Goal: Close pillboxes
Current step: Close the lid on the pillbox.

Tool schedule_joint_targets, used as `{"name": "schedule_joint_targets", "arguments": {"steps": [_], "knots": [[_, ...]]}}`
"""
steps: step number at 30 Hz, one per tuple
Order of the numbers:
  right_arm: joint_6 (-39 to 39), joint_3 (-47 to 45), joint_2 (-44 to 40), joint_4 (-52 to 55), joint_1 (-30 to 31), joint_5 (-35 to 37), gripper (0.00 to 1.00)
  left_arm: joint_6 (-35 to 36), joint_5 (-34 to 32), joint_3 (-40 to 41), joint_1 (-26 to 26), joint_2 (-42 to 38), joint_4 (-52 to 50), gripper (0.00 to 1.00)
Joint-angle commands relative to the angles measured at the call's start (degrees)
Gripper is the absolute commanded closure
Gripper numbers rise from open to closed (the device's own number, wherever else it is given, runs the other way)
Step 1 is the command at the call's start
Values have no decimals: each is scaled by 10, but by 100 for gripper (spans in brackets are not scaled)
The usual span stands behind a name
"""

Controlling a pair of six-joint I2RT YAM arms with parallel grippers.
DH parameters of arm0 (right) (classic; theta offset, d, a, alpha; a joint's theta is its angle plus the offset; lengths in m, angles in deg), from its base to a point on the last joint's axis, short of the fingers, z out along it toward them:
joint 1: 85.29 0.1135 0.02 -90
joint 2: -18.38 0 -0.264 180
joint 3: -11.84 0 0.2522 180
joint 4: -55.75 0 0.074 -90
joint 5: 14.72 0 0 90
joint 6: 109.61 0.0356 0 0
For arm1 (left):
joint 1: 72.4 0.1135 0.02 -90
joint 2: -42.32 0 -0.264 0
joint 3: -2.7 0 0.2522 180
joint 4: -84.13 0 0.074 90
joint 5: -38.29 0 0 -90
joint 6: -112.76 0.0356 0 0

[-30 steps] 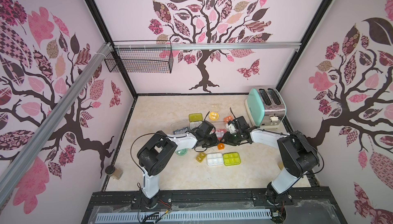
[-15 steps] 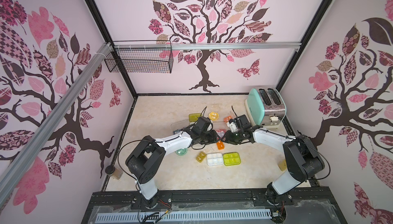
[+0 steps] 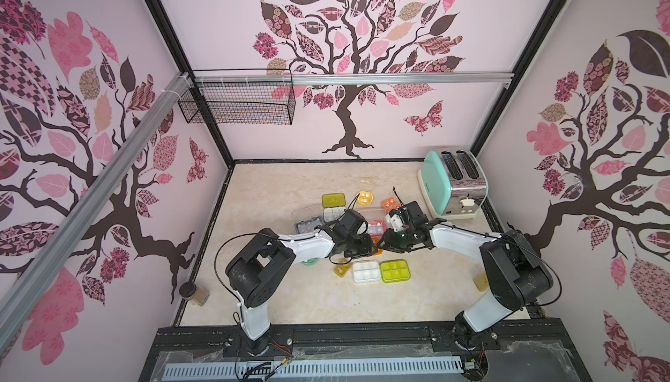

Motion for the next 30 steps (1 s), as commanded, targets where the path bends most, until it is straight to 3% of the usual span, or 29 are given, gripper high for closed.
{"name": "schedule_joint_targets", "arguments": {"steps": [1,19,24,30], "knots": [[2,-5,12,-9,7,-7,68,0,-2,-1,0,14,7,65],[5,-5,35,-20,10,-5,73,-7,-7,3,14,22,23,69],[4,-5,35,-20,11,-5,74,-8,-17,8,20,27,27,79],[6,-5,37,-20,12,-5,75,-6,-19,0,22,39,28,77]]}}
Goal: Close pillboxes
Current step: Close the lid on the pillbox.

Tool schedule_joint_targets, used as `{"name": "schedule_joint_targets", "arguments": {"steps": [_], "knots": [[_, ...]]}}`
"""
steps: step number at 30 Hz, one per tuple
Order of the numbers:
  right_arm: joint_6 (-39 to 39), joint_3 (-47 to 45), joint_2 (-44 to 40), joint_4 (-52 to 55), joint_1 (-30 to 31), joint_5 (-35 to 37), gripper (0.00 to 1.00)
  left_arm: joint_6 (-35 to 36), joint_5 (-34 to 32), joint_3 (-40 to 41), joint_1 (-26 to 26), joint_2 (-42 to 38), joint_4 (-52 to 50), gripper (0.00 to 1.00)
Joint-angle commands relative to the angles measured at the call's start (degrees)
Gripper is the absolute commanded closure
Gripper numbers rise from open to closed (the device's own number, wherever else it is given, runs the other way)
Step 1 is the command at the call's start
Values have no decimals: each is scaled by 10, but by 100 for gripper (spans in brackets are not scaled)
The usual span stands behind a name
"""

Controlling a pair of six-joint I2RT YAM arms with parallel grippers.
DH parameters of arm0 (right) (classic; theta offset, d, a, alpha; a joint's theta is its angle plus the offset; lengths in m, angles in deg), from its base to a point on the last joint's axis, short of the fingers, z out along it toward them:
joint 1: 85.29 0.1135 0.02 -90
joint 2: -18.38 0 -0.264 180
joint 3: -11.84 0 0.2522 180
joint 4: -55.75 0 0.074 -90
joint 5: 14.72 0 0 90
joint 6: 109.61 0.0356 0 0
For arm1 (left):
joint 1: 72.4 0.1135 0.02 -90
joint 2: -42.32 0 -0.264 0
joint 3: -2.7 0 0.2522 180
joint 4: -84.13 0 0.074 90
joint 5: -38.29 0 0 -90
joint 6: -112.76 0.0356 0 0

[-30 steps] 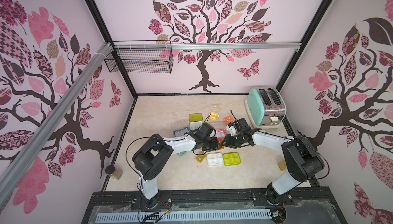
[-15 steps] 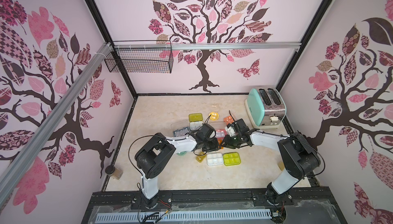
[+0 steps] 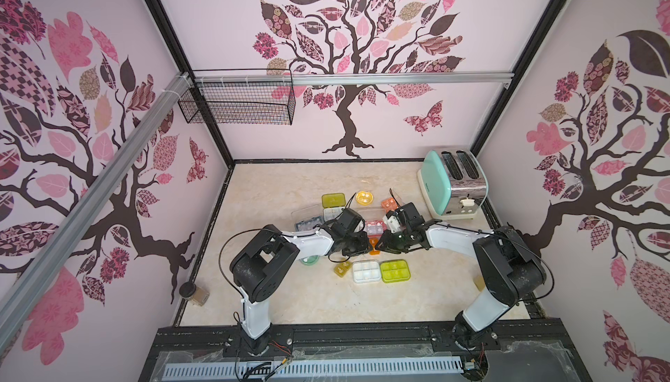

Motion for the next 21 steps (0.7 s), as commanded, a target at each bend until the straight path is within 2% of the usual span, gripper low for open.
{"name": "schedule_joint_targets", "arguments": {"steps": [1,5,21], "knots": [[4,-4,10,2,4,-2,75,5,-9,-1,2,20,7,75],[4,-2,10,3,5,-2,75,6,-8,0,2,32,9,72],[10,3,17,-1,12,-3,75,-3,-1,8,-2,54,23,79]]}}
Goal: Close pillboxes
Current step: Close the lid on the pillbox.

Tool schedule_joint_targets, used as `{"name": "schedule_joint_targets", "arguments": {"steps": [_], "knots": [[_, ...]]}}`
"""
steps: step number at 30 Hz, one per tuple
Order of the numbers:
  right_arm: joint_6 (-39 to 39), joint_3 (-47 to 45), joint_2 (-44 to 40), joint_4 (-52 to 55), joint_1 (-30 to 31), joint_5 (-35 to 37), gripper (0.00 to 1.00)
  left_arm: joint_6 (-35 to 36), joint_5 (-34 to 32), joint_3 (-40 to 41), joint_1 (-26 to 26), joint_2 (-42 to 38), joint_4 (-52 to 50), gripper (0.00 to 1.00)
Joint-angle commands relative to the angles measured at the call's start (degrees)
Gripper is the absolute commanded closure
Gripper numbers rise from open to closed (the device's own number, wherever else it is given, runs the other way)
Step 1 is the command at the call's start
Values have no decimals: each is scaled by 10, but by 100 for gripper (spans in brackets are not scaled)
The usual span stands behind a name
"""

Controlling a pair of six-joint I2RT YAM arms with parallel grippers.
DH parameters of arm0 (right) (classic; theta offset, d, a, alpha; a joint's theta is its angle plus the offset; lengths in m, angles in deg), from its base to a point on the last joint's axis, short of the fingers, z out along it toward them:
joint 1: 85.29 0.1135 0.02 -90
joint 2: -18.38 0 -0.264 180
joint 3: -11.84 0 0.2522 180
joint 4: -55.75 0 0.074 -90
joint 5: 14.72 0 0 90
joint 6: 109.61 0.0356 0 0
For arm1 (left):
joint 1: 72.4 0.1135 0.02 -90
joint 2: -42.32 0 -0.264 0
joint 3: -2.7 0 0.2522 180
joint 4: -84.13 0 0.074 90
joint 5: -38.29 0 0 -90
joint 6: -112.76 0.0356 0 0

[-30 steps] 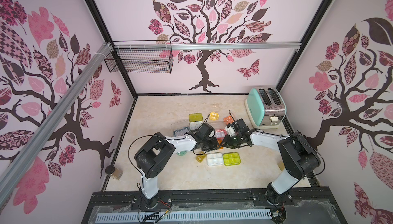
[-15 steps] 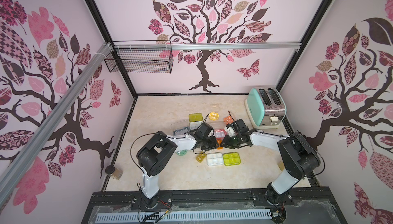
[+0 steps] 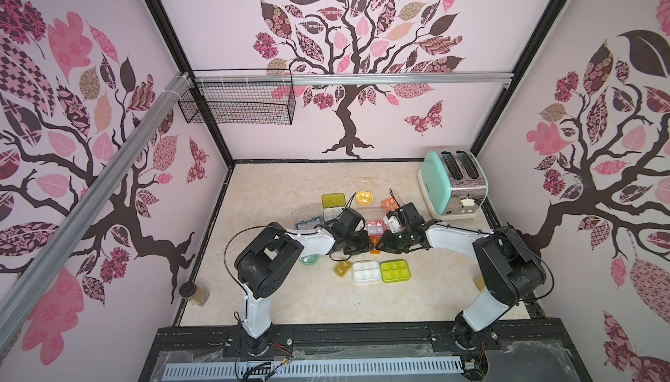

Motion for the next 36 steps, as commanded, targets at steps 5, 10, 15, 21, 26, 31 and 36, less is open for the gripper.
{"name": "schedule_joint_targets", "arguments": {"steps": [5,10,15,21,26,31,36], "knots": [[12,0,16,-4,14,-10,75,-10,-4,30,-8,37,-1,80],[15,1,20,-7,16,-8,75,-15,-4,41,-10,40,5,83],[18,2,22,-8,18,-7,75,-20,-3,53,-11,46,13,85],[17,11,20,-1,18,-5,75,-12,1,46,-10,32,2,80],[9,35,7,24,18,2,68,11,0,30,-10,-19,-26,70],[-5,65,-23,72,19,24,57,48,-46,18,-15,-116,-82,63],[-23,81,-50,122,18,64,45,103,-75,0,-11,-189,-153,60]]}}
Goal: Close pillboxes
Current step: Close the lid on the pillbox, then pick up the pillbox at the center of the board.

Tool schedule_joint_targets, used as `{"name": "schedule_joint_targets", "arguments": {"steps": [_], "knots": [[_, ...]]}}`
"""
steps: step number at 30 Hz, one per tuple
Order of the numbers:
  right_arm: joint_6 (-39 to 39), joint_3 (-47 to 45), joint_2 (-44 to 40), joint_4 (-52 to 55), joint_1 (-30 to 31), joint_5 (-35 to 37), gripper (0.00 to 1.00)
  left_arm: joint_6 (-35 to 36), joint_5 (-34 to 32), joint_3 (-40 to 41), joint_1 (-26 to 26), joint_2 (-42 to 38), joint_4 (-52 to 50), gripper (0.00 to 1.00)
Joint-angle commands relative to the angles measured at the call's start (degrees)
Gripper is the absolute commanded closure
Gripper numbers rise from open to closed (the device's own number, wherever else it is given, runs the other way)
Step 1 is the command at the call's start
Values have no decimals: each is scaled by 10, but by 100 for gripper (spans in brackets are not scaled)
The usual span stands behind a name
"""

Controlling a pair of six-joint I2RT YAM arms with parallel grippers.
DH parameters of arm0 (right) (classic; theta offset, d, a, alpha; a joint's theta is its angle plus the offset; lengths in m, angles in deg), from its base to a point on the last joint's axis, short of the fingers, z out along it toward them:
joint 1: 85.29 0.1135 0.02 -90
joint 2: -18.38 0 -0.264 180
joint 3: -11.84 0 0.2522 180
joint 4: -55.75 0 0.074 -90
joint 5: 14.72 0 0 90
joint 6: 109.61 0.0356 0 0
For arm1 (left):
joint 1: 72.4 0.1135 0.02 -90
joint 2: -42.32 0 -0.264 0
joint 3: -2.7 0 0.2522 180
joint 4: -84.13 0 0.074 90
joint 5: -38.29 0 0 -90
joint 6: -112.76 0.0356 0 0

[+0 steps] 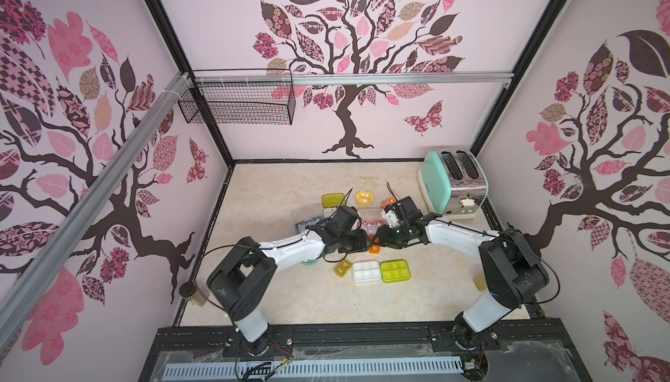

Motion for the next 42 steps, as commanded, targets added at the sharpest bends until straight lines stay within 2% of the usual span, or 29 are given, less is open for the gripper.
{"name": "schedule_joint_targets", "arguments": {"steps": [1,6,10,15,23,32,39,42], "knots": [[-21,24,-23,60,4,37,40,67,-34,-22,2,-33,-69,60],[-22,51,-28,108,10,91,17,123,-60,-32,11,-49,-155,61],[-18,90,-8,149,42,152,1,141,-65,-4,16,-69,-172,61],[-10,130,45,168,76,183,1,153,-68,32,18,-92,-190,60],[-5,161,91,190,89,214,11,152,-72,80,33,-138,-190,59],[8,177,132,196,118,228,16,152,-85,103,37,-143,-185,61],[13,177,135,181,119,232,33,145,-88,109,39,-137,-178,64],[11,179,147,181,119,233,36,145,-89,112,39,-137,-176,64]]}}
